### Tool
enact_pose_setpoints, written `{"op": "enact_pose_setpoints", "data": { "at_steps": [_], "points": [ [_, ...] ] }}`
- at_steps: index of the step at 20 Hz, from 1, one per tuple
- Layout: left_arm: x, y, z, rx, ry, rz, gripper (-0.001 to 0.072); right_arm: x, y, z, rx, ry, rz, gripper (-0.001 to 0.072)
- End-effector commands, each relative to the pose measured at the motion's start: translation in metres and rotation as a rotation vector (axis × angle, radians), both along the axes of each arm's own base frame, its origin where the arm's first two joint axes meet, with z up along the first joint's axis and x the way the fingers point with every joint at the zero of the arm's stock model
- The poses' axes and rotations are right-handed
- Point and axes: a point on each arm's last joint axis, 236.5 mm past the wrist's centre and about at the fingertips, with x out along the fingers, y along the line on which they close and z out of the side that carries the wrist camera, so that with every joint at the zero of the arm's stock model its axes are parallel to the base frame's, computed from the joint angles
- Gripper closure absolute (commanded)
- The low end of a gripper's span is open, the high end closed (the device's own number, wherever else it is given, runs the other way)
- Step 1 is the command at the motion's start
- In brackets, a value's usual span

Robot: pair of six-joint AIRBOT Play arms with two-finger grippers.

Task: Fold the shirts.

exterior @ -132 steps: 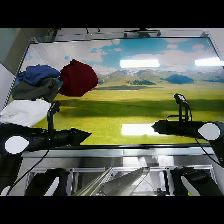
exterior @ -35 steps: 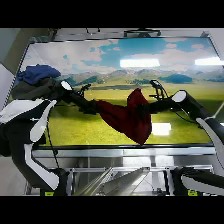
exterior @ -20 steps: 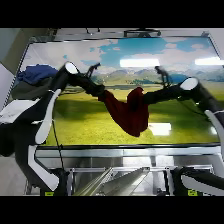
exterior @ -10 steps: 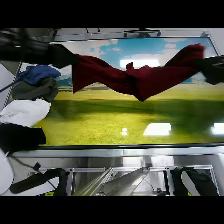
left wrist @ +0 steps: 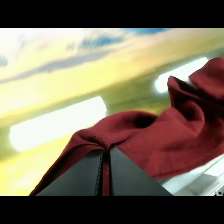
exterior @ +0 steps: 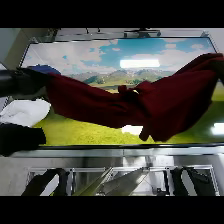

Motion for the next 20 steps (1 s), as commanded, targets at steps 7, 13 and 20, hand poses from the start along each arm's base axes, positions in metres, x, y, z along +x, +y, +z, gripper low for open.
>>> {"op": "enact_pose_setpoints", "data": {
  "at_steps": [7, 13, 20],
  "points": [
    [0.059, 0.012, -0.285, 0.038, 0.445, 0.073, 0.064, 0.132, 0.062, -0.274, 0.114, 0.521, 0.123, 0.0674],
    [0.122, 0.119, -0.281, 0.164, 0.484, 0.134, 0.0393, 0.187, 0.01, -0.259, 0.126, 0.467, 0.077, 0.0317],
    [0.063, 0.125, -0.339, 0.049, 0.713, 0.131, 0.0393, 0.094, -0.066, -0.285, 0.199, 0.747, 0.068, 0.0317]
  ]
}}
